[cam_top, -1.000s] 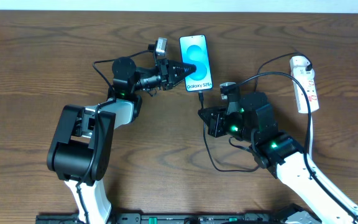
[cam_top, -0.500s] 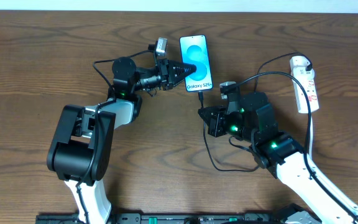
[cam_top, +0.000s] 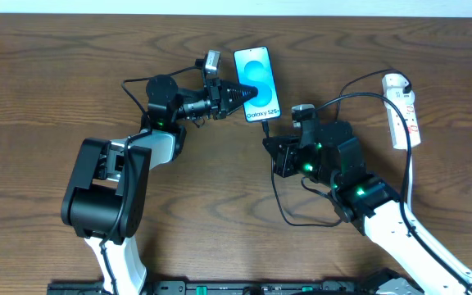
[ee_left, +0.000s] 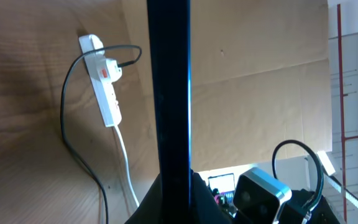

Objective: Plug charger to phone and switch on socket
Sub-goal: 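Open the right gripper and release the inserted plug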

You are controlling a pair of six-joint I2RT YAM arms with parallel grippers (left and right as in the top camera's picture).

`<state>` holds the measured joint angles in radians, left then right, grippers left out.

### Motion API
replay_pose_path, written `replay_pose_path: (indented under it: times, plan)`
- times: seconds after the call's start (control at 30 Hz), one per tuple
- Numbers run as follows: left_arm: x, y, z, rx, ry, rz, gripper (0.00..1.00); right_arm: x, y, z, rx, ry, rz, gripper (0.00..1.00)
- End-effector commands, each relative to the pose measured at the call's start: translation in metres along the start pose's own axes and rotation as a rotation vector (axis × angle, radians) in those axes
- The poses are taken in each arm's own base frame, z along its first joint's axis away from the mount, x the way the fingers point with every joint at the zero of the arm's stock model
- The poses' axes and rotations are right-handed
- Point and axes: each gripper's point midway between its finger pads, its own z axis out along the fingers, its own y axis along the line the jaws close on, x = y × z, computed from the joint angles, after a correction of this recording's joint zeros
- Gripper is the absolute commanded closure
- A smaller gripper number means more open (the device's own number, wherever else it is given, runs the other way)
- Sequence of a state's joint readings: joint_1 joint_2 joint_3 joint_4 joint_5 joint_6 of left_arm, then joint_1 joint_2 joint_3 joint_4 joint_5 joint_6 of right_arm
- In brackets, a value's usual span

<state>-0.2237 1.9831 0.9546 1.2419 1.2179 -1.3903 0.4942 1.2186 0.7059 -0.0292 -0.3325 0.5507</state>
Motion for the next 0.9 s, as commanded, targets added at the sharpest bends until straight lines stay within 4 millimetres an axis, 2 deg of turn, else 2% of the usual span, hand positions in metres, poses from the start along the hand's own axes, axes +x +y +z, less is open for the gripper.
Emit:
replay_pose_path:
  times: [0.0,0.2,0.33,0.53,0.63,0.7,0.8,0.87]
  plan:
    - [0.020,-0.015,0.002,0.030,0.116,0.045,0.92,-0.017,-0.001,-0.002,0.029,-0.061,-0.027,0.99]
    - [0.025,-0.016,0.001,0.032,0.142,0.046,0.93,-0.018,-0.003,-0.002,0.042,-0.070,-0.027,0.98]
    - [0.024,-0.015,0.001,0.032,0.139,0.046,0.93,-0.018,-0.003,-0.002,0.042,-0.067,-0.026,0.82]
    - [0.019,-0.015,0.002,0.029,0.111,0.046,0.93,-0.016,0.002,-0.004,0.019,-0.058,-0.029,0.67]
    - [0.018,-0.015,0.002,0.028,0.103,0.046,0.93,-0.026,0.015,-0.017,-0.016,-0.089,-0.043,0.60]
    - [0.018,-0.015,0.002,0.028,0.103,0.046,0.93,-0.033,0.022,-0.028,-0.013,-0.112,-0.049,0.59]
    - [0.017,-0.015,0.002,0.028,0.095,0.046,0.92,-0.043,0.025,-0.052,0.053,-0.133,-0.065,0.60]
    - [0.014,-0.015,0.002,0.026,0.083,0.046,0.93,-0.044,0.022,-0.062,0.135,-0.129,-0.098,0.56]
